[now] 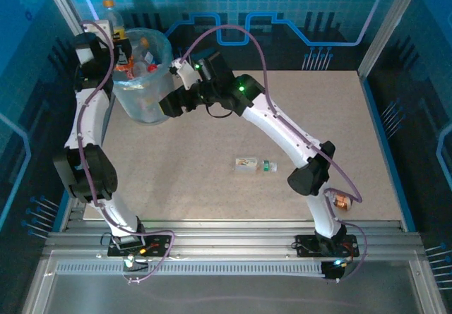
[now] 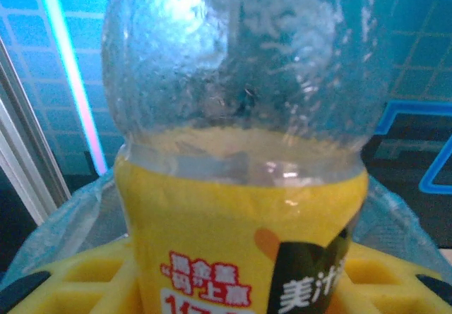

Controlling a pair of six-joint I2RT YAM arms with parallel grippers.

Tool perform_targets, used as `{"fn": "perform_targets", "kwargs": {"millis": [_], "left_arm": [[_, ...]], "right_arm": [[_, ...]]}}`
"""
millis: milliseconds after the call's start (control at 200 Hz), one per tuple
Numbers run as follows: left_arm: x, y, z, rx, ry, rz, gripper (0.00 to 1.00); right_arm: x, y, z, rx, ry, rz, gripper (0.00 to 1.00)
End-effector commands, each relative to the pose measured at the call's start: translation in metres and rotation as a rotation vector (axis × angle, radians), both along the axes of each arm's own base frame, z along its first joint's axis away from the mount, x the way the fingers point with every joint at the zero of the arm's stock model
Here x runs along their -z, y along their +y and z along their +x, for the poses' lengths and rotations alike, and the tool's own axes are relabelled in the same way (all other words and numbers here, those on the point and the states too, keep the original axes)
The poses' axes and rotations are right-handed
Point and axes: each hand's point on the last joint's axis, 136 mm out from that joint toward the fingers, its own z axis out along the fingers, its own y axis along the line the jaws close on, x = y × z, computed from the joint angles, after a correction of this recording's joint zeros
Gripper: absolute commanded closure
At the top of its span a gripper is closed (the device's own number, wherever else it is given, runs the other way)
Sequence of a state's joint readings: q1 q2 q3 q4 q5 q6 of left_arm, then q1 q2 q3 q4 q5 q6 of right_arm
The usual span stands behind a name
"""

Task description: Put the plastic bottles in the bin

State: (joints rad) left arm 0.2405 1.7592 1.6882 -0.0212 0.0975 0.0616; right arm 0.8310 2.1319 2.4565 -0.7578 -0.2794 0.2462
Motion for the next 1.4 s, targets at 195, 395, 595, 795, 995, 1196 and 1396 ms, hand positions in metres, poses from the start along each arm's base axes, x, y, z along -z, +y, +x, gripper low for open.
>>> {"fn": "perform_targets", "kwargs": {"millis": [195,395,595,795,995,1196,1396], "left_arm": [[0.021,0.011,0.006,0.004,0.135,0.126,0.48],[0.007,0.008,-0.001,0.001,0.083,0.114,0.11],[-0.023,0.016,-0.003,-0.053,0.088,0.073,0.04],[-0.002,0.032,0.018,-0.094,0.233,0.015,0.25],[0.049,0.031,0.039,-0.063,0.369,-0.056,0.36],[0.104,0.027,0.028,-0.048,0.553,-0.051,0.47],[0.139,0.017,0.014,-0.012,0.677,-0.017,0.53]], "right_arm": [[0.012,0.004,-0.007,-0.038,0.022,-0.033,0.2],[0.012,0.003,-0.009,-0.04,0.024,-0.034,0.2],[0.014,0.002,-0.008,-0.041,0.029,-0.037,0.2],[0.024,0.002,-0.008,-0.043,0.055,-0.051,0.2],[0.035,0.004,-0.007,-0.04,0.087,-0.064,0.2],[0.04,0.004,-0.009,-0.038,0.109,-0.073,0.21],[0.042,0.006,-0.01,-0.038,0.125,-0.069,0.22]]}}
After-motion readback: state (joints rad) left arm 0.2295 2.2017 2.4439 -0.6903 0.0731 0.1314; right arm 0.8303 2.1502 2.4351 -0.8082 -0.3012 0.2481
